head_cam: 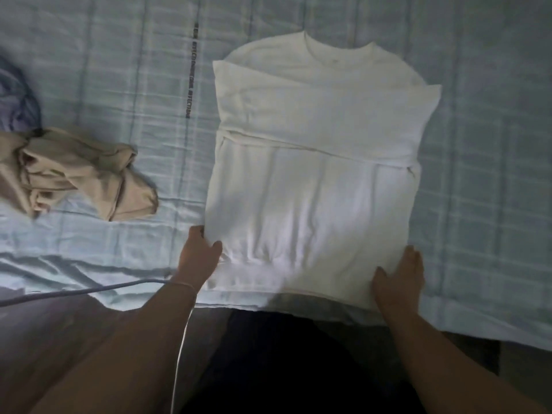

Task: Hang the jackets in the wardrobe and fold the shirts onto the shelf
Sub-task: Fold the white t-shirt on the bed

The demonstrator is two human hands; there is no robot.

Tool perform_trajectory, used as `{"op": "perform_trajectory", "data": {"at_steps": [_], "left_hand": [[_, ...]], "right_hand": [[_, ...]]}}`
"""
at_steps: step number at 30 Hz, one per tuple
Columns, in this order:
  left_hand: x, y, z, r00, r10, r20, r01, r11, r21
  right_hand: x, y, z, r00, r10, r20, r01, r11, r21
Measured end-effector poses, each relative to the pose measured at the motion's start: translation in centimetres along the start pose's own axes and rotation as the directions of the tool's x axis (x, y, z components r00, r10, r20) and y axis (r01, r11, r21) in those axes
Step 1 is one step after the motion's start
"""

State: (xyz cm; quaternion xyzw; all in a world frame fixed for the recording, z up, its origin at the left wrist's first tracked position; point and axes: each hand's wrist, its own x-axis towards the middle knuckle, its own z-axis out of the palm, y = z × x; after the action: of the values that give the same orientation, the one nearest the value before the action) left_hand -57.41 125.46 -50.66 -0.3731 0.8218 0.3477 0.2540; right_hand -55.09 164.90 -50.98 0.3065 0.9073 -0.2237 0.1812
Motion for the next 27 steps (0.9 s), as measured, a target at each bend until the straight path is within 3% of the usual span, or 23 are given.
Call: {"op": "perform_trajectory", "data": {"at_steps": [2,5,8,13,16,19,23,25,27], "left_hand": [[-1.7,-1.7,0.5,1.0,-0.024,0.018,0.024,1.0,0.01],[-3.3,-3.1,0.8,0.999,-0.031,0.03,0.03,1.0,0.006],[-4.1,-3.8,0.8,0.997,-0.029,0.075,0.035,0.997,-0.075],[-3.7,-6.3,0.5,0.986,-0.1,0.131,0.136,0.942,-0.308],[-5.7,-6.9,0.3,0.982,-0.1,0.163,0.159,0.901,-0.404],[-7.6,-7.9,0.4,0.976,-0.086,0.199,0.17,0.872,-0.46],[-8.4,-9.4,1.2,0.946,-0.166,0.278,0.288,0.825,-0.486],[-8.4,-9.2,1.3,0.926,-0.162,0.342,0.335,0.773,-0.539],[-8.1,-8.0,1.0,0.927,-0.15,0.345,0.341,0.724,-0.6]], "right_hand": [[-1.3,0.2,-1.0,0.989,0.146,0.02,-0.147,0.967,0.208],[-2.1,0.6,-2.1,0.957,0.27,0.103,-0.288,0.921,0.263],[-0.3,2.6,-1.7,0.928,0.257,0.271,-0.334,0.894,0.299],[1.3,4.1,-2.9,0.886,0.224,0.406,-0.406,0.798,0.445],[-0.2,4.0,-4.4,0.887,0.221,0.405,-0.418,0.755,0.505],[-1.4,5.3,-4.6,0.903,0.234,0.36,-0.395,0.783,0.482],[-1.4,8.3,-3.3,0.932,0.255,0.258,-0.348,0.83,0.437],[-0.1,11.0,-1.7,0.931,0.261,0.256,-0.357,0.799,0.484],[-1.4,8.4,-3.2,0.922,0.273,0.275,-0.384,0.745,0.545]]}}
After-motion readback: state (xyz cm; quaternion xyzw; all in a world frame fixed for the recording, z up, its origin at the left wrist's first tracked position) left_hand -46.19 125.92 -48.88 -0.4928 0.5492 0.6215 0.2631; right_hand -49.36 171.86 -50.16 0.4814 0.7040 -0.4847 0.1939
